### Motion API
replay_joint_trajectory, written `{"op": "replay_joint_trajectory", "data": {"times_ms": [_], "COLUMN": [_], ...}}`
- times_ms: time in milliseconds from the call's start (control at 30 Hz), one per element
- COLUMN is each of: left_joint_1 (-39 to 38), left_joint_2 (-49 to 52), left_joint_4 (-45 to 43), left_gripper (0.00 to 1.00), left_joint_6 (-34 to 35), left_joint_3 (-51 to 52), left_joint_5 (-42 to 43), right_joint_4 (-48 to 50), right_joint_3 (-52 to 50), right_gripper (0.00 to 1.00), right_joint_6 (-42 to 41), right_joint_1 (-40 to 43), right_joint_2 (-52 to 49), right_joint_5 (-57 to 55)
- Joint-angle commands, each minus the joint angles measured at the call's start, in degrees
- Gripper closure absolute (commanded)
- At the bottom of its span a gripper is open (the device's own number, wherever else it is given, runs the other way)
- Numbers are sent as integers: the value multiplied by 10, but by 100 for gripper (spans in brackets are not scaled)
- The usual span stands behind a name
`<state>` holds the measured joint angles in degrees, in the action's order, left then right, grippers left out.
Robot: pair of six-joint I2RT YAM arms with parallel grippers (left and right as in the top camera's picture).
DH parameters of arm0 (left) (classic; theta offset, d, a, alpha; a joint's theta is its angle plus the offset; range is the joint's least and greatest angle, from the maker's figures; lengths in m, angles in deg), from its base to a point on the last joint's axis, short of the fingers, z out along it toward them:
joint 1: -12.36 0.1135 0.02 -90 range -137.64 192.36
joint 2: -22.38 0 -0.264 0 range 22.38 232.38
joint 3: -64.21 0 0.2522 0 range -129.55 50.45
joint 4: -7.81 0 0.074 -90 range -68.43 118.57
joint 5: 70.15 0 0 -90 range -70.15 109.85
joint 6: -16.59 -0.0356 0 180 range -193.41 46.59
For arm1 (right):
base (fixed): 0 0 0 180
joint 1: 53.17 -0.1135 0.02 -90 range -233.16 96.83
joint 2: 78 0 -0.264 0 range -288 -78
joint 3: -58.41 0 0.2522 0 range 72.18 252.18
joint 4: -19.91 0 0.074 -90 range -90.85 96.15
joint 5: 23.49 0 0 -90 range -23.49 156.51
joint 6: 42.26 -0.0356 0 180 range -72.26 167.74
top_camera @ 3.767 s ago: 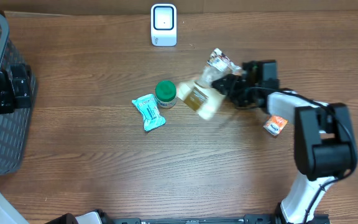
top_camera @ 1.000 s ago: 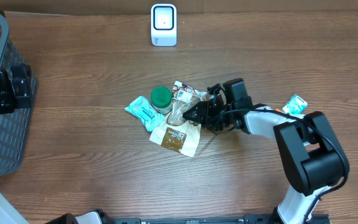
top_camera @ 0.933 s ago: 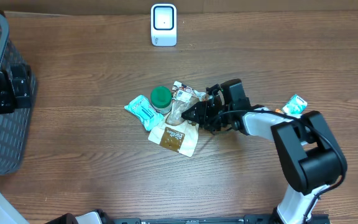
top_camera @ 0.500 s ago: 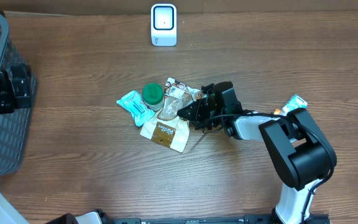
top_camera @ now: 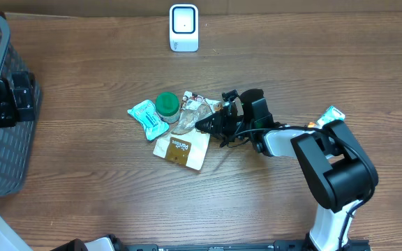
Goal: Scan the item barcode
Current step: 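Lift the snack bag with the right gripper, dragging it across the pile, then raise the snack bag and hold it in front of the scanner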
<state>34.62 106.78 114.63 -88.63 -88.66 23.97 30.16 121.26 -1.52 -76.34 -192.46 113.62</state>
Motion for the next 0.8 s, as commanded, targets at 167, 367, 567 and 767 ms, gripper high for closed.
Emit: {"op": "replay_joint_trajectory", "data": {"times_ms": [167,367,567,767], "left_joint_1": [2,2,2,2], "left_joint_2": [0,0,0,0], "left_joint_4": [-2,-2,-2,-2], "left_gripper": [0,0,0,0], "left_joint_6": [-9,-9,-9,-9], "left_joint_3": [-1,-1,-1,-1], "left_joint_5": [4,4,4,4], "right_joint_4": [-64,-182,-181,-181], "right_joint_3": [-2,-2,29,91], "right_gripper": [96,96,96,96], "right_joint_6": [69,144,234,274], "right_joint_1": [54,64,64,83], "right_joint_2": [132,187,215,218], "right_joint_5": [140,115,254,365]}}
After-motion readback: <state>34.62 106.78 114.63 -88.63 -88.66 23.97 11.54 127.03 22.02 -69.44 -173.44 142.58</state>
